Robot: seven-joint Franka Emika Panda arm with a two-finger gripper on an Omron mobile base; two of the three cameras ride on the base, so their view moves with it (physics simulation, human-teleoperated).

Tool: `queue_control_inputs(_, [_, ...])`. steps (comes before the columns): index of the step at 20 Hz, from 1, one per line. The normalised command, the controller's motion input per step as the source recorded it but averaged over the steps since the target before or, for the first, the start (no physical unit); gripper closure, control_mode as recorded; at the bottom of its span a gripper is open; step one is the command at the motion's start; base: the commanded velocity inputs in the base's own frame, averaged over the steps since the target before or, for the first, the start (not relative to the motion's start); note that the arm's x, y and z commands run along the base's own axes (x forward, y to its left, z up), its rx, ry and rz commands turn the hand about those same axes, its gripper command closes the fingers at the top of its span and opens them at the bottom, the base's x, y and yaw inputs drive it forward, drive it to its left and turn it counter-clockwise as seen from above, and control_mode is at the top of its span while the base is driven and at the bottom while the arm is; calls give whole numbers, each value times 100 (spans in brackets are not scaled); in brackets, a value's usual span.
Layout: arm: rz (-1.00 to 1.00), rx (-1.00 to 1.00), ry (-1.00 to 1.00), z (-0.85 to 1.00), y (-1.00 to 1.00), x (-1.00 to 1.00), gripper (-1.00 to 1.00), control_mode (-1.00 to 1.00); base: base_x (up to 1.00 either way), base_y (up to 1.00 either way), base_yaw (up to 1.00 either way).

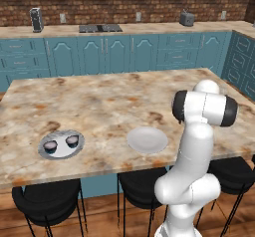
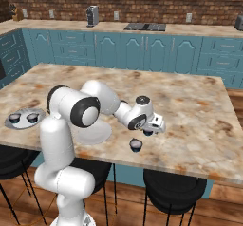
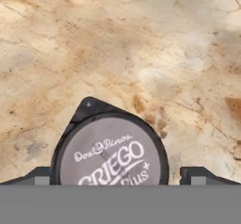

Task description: Place two yogurt containers on each plate.

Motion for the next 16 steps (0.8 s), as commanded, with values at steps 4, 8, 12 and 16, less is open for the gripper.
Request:
queue_control_inputs(4, [0,0,0,-15,-7,15,100,-100,0,0,0])
queue_control_inputs(8, [0,0,0,-5,-1,6,100,-100,0,0,0])
queue_control_inputs(12, [13,0,-13,34,1,-70,100,-100,0,0,0])
queue_control_inputs(16, [13,0,-18,68,30,-81,100,-100,0,0,0])
